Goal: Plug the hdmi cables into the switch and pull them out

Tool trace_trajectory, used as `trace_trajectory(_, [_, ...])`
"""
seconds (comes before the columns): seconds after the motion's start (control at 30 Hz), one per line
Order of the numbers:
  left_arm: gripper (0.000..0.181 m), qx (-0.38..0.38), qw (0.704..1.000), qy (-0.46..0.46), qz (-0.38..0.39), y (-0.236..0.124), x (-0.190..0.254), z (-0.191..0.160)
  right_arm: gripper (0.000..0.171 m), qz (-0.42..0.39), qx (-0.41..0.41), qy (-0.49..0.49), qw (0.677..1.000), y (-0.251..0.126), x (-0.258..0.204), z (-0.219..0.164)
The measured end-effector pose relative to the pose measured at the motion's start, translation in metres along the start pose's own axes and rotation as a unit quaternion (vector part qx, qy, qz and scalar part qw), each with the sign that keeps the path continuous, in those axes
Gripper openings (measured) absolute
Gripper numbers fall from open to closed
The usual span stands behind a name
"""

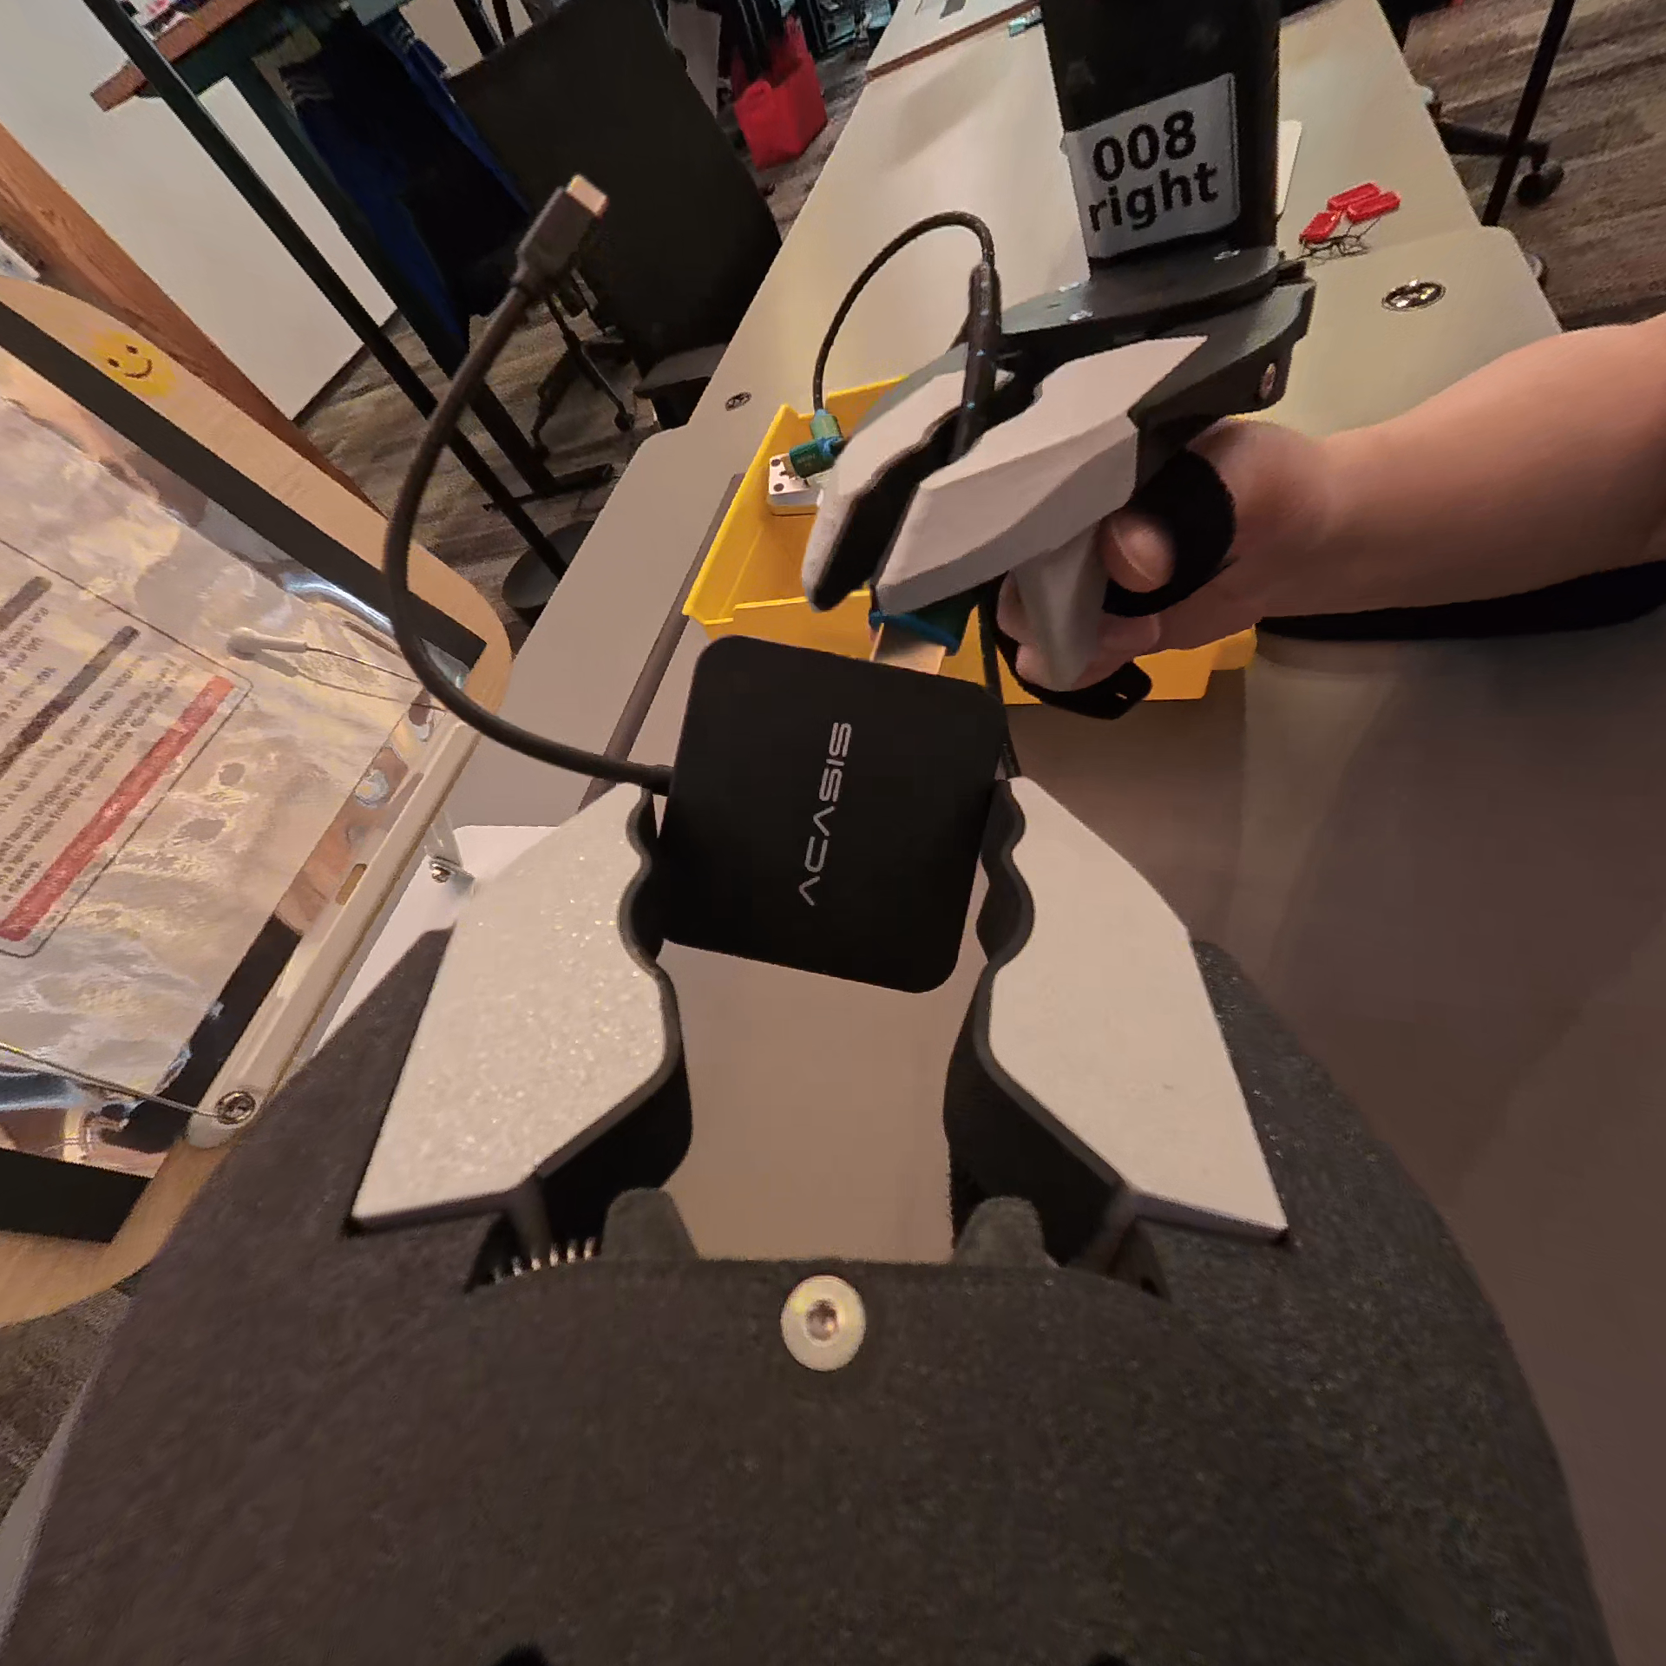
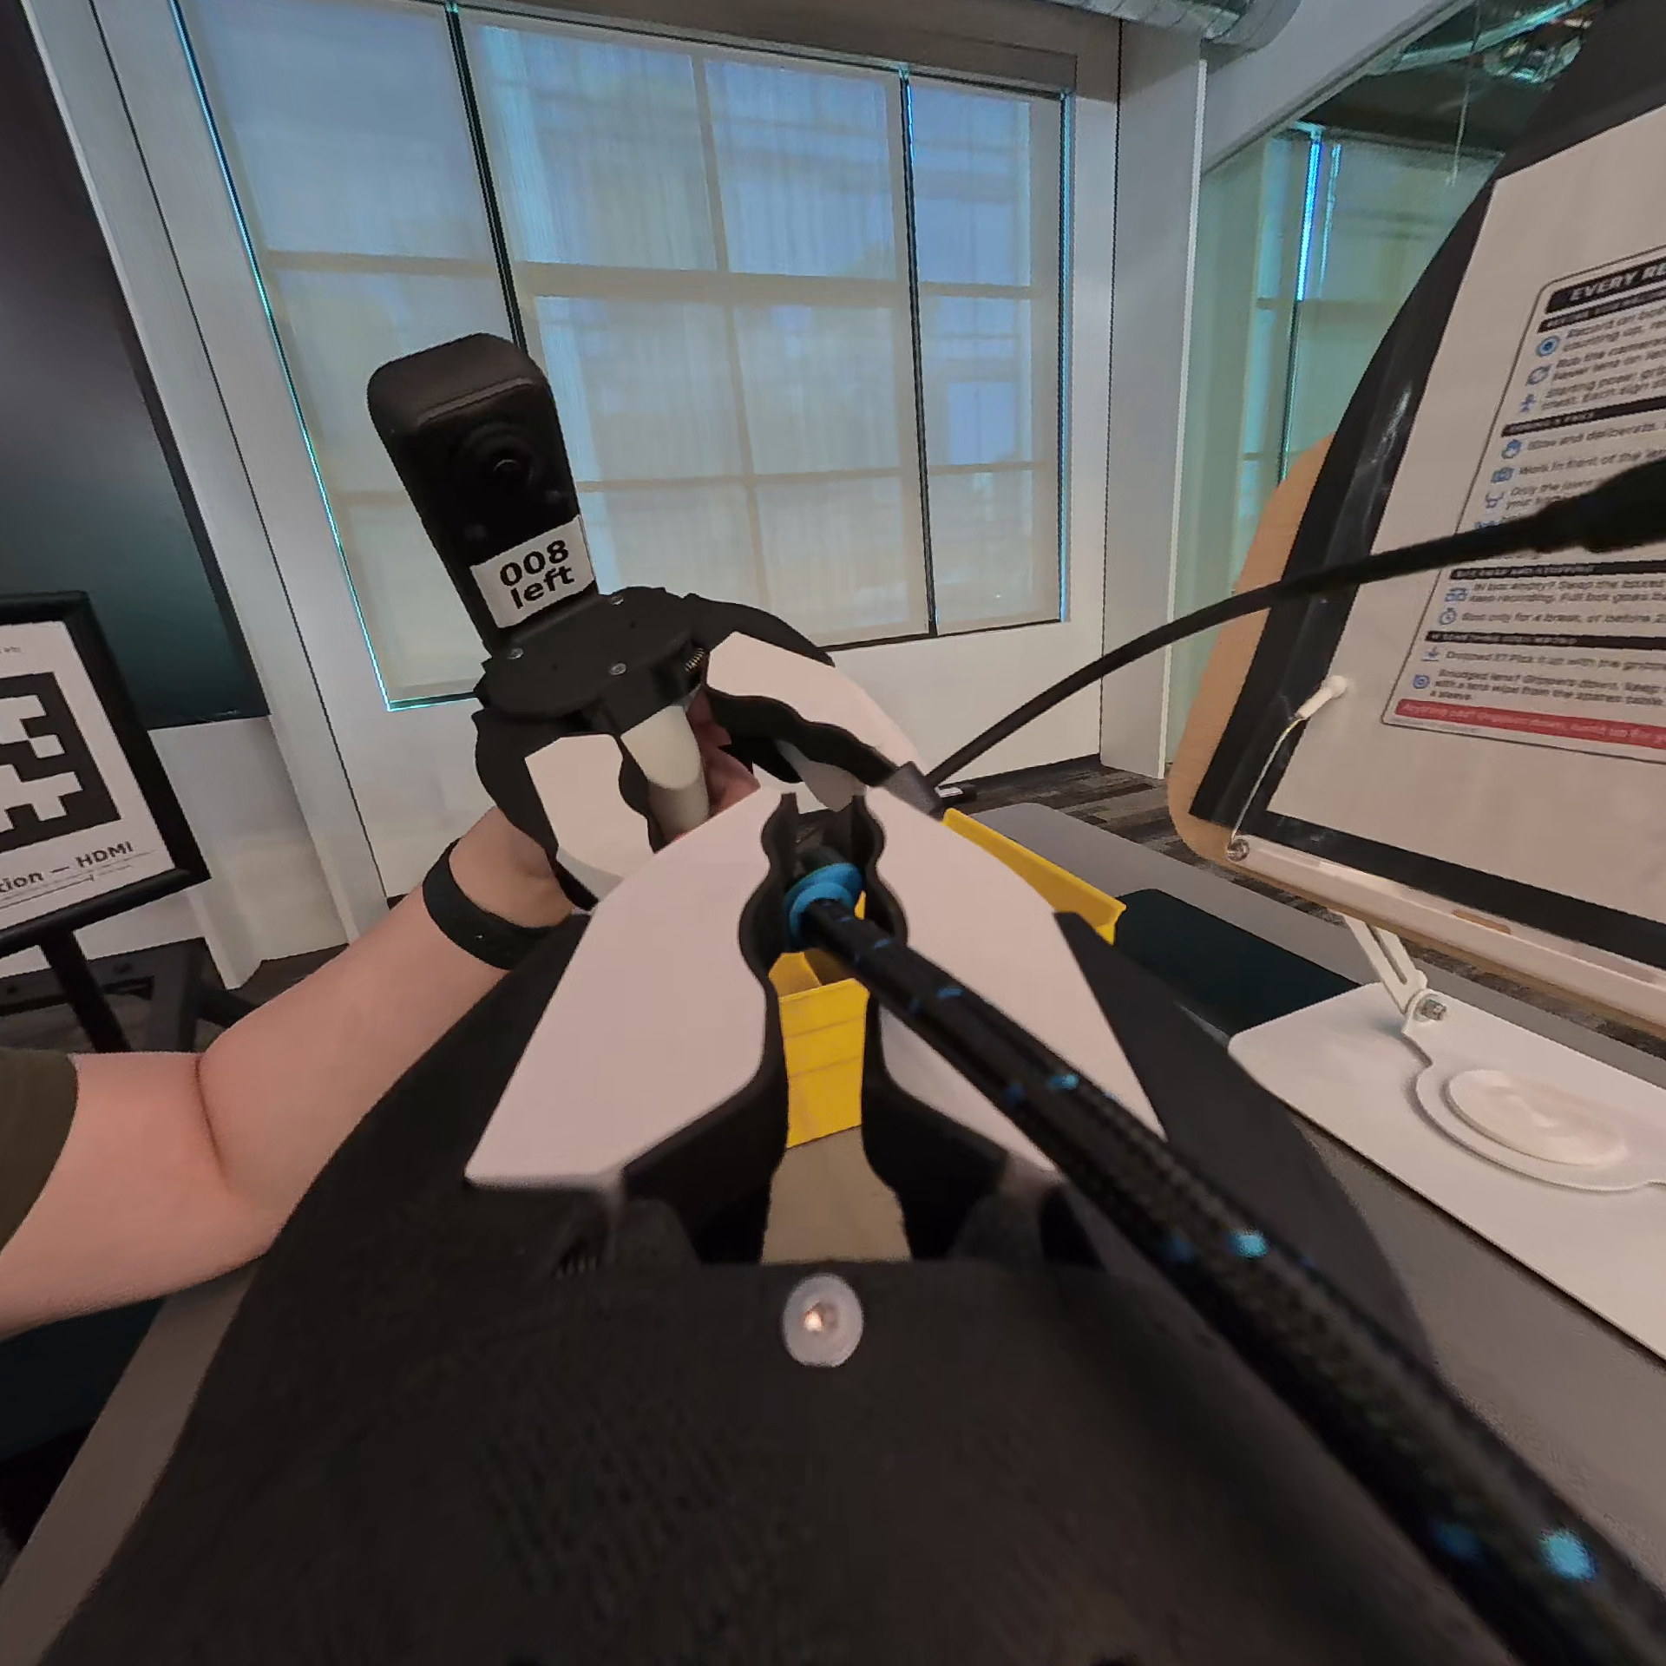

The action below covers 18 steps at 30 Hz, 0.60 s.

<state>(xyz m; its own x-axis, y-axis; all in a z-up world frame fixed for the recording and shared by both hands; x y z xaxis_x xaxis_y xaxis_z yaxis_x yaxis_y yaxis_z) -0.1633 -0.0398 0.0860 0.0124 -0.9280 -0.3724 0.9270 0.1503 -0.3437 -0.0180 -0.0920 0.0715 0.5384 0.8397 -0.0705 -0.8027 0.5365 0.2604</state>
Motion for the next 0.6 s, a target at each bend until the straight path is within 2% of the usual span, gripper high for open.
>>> trace_trajectory(0.1, [0.069, -0.007, 1.0, 0.013, 0.01, 0.0, 0.0, -0.001, 0.011, -0.013, -0.022, 0.008, 1.0, 0.002, 0.001, -0.002])
trace_trajectory(0.23, [0.069, -0.054, 0.996, 0.058, 0.038, 0.003, 0.003, -0.005, 0.011, -0.045, -0.072, 0.062, 0.994, 0.004, 0.005, -0.009])
trace_trajectory(0.37, [0.069, -0.065, 0.995, 0.07, 0.036, 0.006, 0.007, -0.004, 0.009, -0.056, -0.053, 0.093, 0.993, 0.004, 0.003, -0.013])
trace_trajectory(0.47, [0.069, -0.063, 0.996, 0.063, 0.028, 0.003, 0.006, -0.005, 0.011, -0.039, -0.063, 0.059, 0.996, 0.006, 0.002, -0.012])
trace_trajectory(0.6, [0.069, -0.046, 0.998, 0.049, 0.016, -0.003, 0.004, -0.002, 0.023, 0.021, -0.087, -0.008, 0.996, 0.008, -0.004, -0.005])
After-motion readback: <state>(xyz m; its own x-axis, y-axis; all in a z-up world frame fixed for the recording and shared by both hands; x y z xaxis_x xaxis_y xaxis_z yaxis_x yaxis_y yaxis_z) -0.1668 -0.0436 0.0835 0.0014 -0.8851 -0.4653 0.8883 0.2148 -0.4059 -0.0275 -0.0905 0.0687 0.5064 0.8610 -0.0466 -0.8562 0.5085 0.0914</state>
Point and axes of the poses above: each gripper's, where its closed fingertips meet, y out along the fingers, z out of its top, x = y × z across the jaws, the point moved 8 cm from there along -y, back along the fingers, and after that the axes turned 6 degrees about z, right-handed, at the moved point
